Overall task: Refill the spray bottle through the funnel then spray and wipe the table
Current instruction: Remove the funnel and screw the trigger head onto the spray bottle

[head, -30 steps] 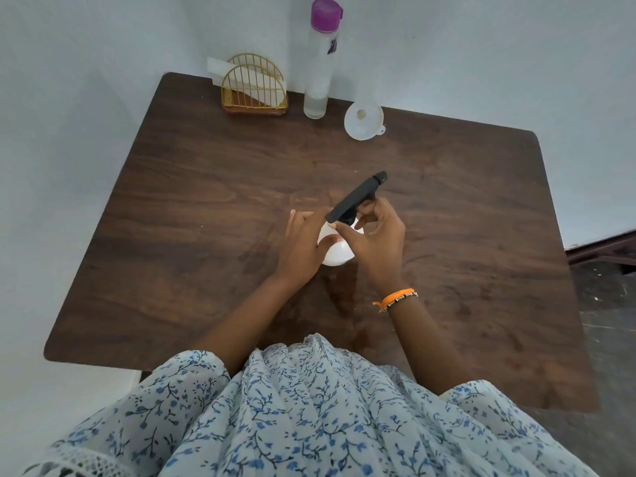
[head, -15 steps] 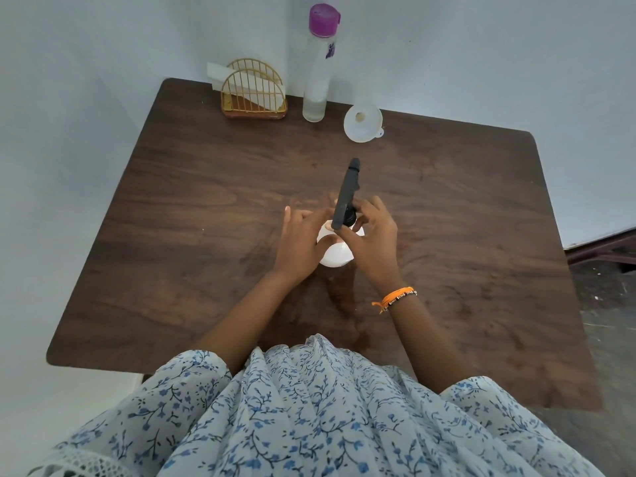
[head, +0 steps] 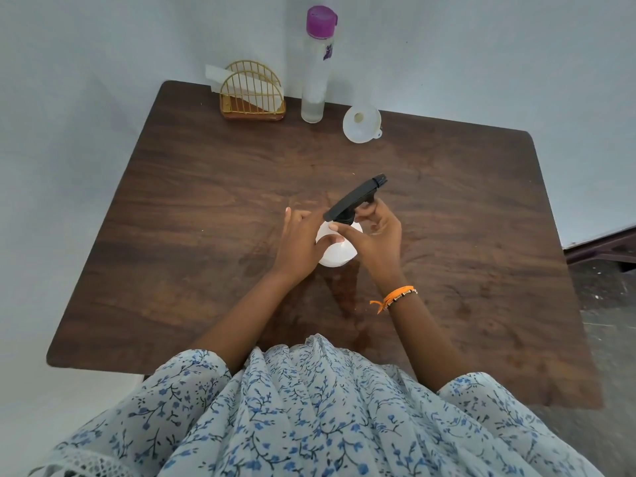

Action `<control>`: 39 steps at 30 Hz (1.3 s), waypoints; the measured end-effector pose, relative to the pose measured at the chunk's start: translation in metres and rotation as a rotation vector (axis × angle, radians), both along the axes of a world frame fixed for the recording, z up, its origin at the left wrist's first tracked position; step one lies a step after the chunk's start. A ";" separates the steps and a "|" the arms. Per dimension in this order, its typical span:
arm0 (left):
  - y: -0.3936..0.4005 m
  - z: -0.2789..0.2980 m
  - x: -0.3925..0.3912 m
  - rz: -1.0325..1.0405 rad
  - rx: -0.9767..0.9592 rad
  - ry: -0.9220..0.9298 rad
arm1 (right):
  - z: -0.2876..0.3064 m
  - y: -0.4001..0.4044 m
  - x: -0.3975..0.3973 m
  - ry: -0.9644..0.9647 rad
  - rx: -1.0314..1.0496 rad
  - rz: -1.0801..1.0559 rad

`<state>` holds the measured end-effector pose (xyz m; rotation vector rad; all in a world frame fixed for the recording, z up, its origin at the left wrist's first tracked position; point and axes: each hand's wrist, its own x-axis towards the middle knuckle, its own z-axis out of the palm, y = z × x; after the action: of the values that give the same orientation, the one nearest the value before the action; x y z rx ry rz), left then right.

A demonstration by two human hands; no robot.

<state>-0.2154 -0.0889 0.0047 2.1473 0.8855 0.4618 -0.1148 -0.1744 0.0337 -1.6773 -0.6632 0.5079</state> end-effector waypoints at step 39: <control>-0.004 -0.004 0.007 0.041 0.058 -0.007 | -0.005 -0.002 -0.012 -0.090 0.005 0.073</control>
<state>-0.2089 -0.0925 0.0007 2.1824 0.9241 0.5214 -0.1270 -0.1767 0.0282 -1.6831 -0.7935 0.4841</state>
